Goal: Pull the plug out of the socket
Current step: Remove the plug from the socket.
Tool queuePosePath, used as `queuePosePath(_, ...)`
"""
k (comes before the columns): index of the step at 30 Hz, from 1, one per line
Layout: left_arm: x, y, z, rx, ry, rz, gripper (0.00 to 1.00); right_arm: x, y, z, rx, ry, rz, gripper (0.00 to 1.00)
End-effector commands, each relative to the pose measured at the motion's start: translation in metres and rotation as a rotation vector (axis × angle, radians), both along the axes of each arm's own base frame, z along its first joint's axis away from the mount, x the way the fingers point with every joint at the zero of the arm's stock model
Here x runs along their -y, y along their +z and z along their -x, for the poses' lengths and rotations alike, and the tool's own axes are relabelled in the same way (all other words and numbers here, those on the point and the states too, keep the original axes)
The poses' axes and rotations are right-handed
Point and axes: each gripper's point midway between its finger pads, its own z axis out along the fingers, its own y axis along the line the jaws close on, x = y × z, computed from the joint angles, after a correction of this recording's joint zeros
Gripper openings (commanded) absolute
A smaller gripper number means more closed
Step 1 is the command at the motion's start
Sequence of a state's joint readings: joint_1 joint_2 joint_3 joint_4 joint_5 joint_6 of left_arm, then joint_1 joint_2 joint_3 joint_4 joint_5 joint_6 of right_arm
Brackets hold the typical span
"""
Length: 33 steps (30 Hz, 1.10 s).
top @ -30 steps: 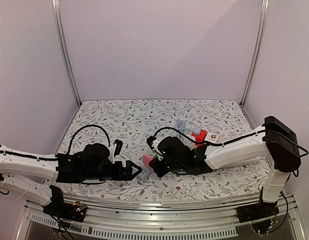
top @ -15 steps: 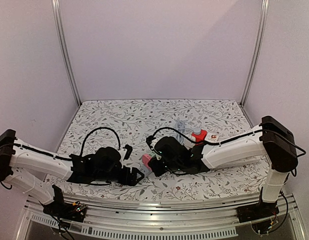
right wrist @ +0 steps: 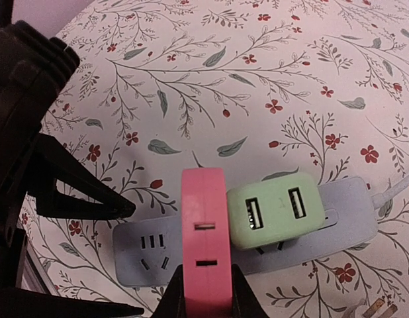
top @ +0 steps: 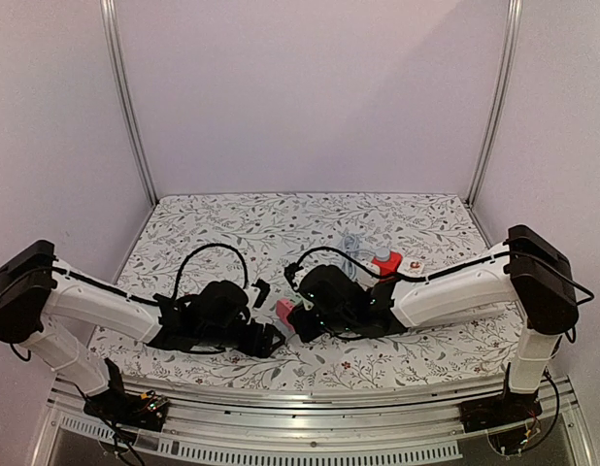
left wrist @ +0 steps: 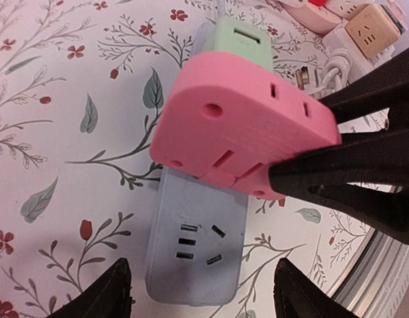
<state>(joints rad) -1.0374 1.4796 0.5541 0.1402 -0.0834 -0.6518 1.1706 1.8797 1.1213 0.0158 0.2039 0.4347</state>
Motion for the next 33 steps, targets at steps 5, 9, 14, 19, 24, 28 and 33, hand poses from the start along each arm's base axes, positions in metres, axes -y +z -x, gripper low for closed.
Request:
queuePosePath(5, 0.005, -0.008, -0.012, 0.029, -0.012, -0.044, 0.70, -0.003, 0.000, -0.004, -0.007, -0.033, -0.004, 0.03)
queuePosePath(9, 0.005, -0.016, -0.012, 0.021, -0.013, -0.068, 0.65, -0.003, -0.001, -0.003, -0.009, -0.030, -0.002, 0.03)
queuePosePath(14, 0.011, -0.018, -0.008, 0.030, -0.044, -0.070, 0.54, -0.003, -0.006, -0.003, -0.017, -0.034, 0.003, 0.03)
queuePosePath(19, 0.016, -0.017, -0.001, 0.031, -0.092, -0.098, 0.42, 0.009, -0.012, -0.001, -0.016, -0.049, 0.050, 0.03)
queuePosePath(24, 0.025, -0.003, 0.010, 0.055, -0.146, -0.097, 0.32, 0.007, -0.009, 0.008, -0.060, -0.019, 0.048, 0.03)
queuePosePath(28, 0.027, -0.004, 0.016, 0.054, -0.166, -0.088, 0.27, 0.008, -0.010, 0.012, -0.086, -0.022, 0.037, 0.02)
queuePosePath(33, 0.034, -0.012, 0.022, 0.048, -0.197, -0.098, 0.22, 0.005, -0.009, 0.016, -0.071, -0.014, 0.043, 0.02)
